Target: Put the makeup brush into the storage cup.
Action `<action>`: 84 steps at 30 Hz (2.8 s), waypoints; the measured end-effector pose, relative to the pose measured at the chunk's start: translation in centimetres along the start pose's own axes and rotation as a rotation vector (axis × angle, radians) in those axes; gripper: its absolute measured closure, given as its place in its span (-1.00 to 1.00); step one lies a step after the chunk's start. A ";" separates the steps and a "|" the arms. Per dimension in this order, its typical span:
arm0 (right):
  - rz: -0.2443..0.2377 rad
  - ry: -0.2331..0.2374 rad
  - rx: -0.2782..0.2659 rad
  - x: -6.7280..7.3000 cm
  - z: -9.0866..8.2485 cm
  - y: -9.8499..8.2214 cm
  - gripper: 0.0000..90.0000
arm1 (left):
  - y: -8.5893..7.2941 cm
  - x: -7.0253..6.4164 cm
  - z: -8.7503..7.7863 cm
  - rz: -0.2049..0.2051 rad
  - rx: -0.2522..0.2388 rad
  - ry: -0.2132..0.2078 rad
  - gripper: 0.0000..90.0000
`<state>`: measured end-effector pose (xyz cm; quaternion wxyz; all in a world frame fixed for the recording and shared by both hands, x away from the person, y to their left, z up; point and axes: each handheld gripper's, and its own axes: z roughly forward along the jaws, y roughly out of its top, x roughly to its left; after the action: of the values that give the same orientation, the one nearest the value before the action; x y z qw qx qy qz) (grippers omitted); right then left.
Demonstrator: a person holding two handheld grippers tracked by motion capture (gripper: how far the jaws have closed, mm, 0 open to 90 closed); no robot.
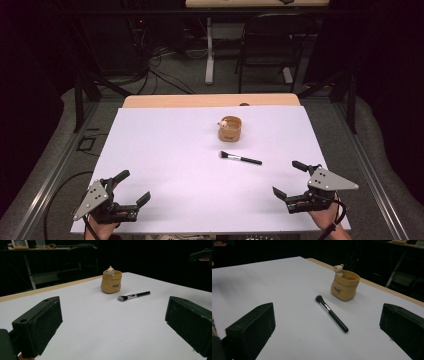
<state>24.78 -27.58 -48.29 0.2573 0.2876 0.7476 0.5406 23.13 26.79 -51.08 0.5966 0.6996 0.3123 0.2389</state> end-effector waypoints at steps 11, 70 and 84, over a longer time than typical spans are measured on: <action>-0.011 -0.007 -0.035 -1.0 2.1 1.0 -1.00 | 0.0 0.0 0.0 -0.003 -0.003 -0.004 -0.98; -0.009 0.032 0.012 -4.9 10.5 2.7 -1.00 | 0.0 0.0 0.0 -0.005 -0.007 -0.010 -0.98; 0.003 0.079 0.132 -5.6 12.7 3.2 -1.00 | 0.0 0.1 0.0 -0.005 -0.006 -0.015 -0.98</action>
<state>38.08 -22.38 -48.45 0.2074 0.2834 0.7908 0.5013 23.15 26.86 -51.13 0.6015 0.6987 0.3091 0.2331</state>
